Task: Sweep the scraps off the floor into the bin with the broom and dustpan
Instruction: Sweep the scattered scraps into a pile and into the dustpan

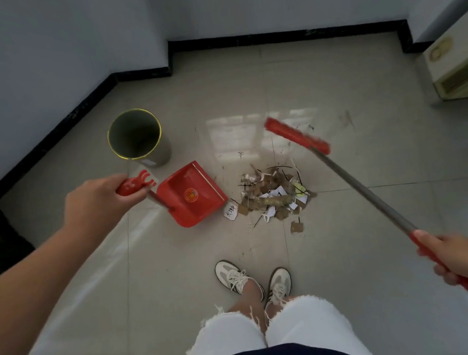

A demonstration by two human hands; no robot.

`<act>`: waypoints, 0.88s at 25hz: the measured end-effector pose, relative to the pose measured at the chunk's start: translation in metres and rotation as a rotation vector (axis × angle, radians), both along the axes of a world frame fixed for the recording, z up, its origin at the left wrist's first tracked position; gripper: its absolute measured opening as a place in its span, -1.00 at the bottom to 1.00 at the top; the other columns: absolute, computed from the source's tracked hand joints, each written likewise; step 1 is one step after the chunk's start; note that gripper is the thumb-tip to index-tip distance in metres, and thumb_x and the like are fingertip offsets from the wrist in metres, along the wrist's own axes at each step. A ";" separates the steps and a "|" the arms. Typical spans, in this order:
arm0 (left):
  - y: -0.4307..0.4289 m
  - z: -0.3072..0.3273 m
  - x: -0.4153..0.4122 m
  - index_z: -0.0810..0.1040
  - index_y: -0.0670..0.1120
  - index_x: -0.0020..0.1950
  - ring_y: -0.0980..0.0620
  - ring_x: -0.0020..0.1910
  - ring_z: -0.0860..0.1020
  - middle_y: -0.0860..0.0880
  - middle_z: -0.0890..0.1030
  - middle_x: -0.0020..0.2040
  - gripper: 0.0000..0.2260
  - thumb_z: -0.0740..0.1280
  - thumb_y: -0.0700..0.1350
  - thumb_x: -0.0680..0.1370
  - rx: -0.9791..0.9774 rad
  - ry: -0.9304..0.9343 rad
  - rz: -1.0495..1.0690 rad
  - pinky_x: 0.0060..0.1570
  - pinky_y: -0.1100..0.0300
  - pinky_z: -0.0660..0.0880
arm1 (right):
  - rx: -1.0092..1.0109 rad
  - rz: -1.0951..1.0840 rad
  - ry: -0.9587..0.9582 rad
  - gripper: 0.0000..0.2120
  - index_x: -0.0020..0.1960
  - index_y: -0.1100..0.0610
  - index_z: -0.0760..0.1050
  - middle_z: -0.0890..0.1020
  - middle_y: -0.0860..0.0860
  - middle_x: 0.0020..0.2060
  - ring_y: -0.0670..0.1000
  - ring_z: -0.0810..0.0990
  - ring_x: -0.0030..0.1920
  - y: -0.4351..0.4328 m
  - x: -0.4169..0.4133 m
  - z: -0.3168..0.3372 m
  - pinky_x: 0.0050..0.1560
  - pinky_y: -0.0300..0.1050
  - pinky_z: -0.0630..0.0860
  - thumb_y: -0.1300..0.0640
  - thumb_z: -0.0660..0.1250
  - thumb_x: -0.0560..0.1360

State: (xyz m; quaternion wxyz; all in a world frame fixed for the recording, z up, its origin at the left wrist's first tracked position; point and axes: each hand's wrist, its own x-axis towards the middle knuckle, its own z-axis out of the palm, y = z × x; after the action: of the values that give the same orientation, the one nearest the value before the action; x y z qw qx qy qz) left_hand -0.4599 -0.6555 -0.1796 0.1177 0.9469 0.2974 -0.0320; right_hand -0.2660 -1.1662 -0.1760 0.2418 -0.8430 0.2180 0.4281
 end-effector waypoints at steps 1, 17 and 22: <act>-0.005 0.002 0.002 0.48 -0.05 -0.35 -0.05 -0.48 0.46 0.00 0.47 -0.50 -0.49 0.27 0.41 0.39 -0.001 -0.011 -0.014 -0.43 0.15 0.45 | 0.008 -0.081 0.001 -0.60 -0.11 0.39 0.45 0.37 0.12 -0.45 -0.08 0.26 -0.70 -0.010 -0.004 0.003 -0.71 -0.36 0.20 0.03 0.15 0.61; 0.061 -0.006 0.015 0.55 -0.01 -0.32 -0.02 -0.53 0.43 0.00 0.45 -0.53 -0.55 0.37 0.38 0.37 -0.009 0.048 -0.317 -0.48 0.19 0.36 | 0.245 -0.878 0.776 -0.73 -0.39 0.20 0.26 0.32 0.06 -0.68 -0.05 0.32 -0.76 0.080 -0.121 -0.082 -0.75 -0.38 0.28 0.55 0.16 0.22; 0.125 -0.022 0.016 0.55 -0.02 -0.32 -0.06 -0.54 0.42 -0.03 0.44 -0.53 -0.56 0.31 0.36 0.38 -0.037 0.032 -0.425 -0.50 0.25 0.29 | 0.432 -1.010 0.733 -0.61 -0.45 0.24 0.32 0.35 0.07 -0.65 -0.04 0.37 -0.73 0.201 -0.125 -0.106 -0.75 -0.32 0.33 0.70 0.29 0.08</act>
State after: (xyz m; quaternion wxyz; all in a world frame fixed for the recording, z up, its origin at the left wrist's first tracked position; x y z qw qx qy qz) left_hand -0.4443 -0.5309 -0.2013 0.1209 0.9854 0.0923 -0.0766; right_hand -0.3905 -0.9649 -0.2819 0.4868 -0.3694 0.5641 0.5554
